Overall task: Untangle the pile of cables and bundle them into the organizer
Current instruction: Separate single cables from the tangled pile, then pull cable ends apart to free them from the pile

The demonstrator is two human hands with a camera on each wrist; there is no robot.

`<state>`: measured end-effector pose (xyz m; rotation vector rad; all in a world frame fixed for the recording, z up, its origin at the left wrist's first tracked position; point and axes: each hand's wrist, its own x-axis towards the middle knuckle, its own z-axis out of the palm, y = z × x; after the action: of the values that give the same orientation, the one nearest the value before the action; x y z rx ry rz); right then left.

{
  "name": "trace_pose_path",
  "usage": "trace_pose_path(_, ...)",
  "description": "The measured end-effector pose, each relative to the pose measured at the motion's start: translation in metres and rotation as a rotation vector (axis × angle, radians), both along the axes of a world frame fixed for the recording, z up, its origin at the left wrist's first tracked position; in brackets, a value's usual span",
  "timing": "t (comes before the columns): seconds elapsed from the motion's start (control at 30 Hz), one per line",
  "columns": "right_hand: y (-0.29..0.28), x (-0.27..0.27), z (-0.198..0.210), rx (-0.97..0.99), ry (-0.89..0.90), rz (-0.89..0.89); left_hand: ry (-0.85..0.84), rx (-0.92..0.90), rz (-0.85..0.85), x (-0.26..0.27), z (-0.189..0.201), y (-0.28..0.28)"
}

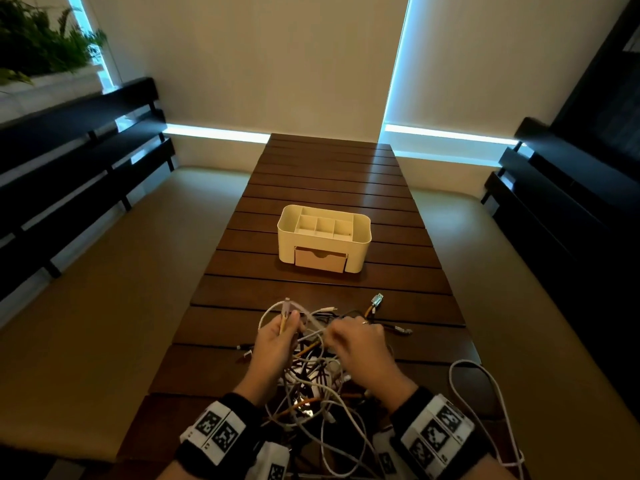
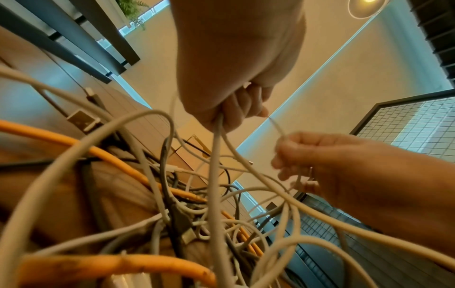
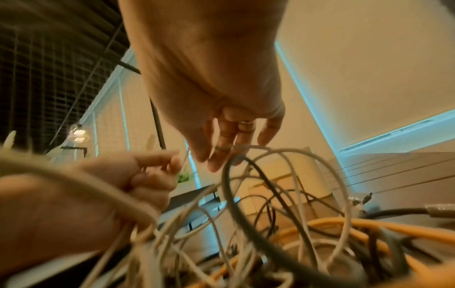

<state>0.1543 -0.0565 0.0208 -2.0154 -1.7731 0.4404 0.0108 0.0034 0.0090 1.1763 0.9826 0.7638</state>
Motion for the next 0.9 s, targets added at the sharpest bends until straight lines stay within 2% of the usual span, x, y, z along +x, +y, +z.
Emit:
trace_pose_path(0.07, 0.003, 0.01, 0.017, 0.14, 0.353, -0.131, 0.024, 0.018, 0.022, 0.0, -0.003, 0.0)
trace_pose_path(0.13, 0.001, 0.024, 0.039, 0.295, 0.531, -0.195, 0.064, -0.003, -0.005, -0.001, -0.007, -0.001)
trace_pose_path(0.23, -0.006, 0.04, 0.063, 0.515, 0.545, -0.233, 0.071, -0.04, -0.028, -0.001, -0.016, 0.003)
trace_pose_path(0.3, -0.01, 0.049, 0.069, 0.669, 0.555, -0.308, 0.075, 0.009, -0.042, 0.004, -0.016, 0.005)
trace_pose_path(0.4, -0.015, 0.059, 0.076, 0.87, 0.69, -0.436, 0.065, 0.054, -0.041, 0.013, -0.012, 0.007)
trace_pose_path(0.53, -0.022, 0.06, 0.098, 1.05, 0.814, -0.49, 0.099, 0.105, -0.04, 0.021, -0.014, 0.008)
trace_pose_path(0.67, -0.032, 0.072, 0.125, 1.297, 0.885, -0.567, 0.104, -0.035, 0.058, 0.013, -0.026, 0.011)
trace_pose_path(0.77, -0.037, 0.085, 0.137, 1.353, 0.935, -0.557, 0.09, -0.08, 0.087, 0.007, -0.03, 0.011)
trace_pose_path(0.9, -0.035, 0.083, 0.128, 1.283, 0.924, -0.566, 0.065, -0.078, 0.121, 0.015, -0.025, 0.01)
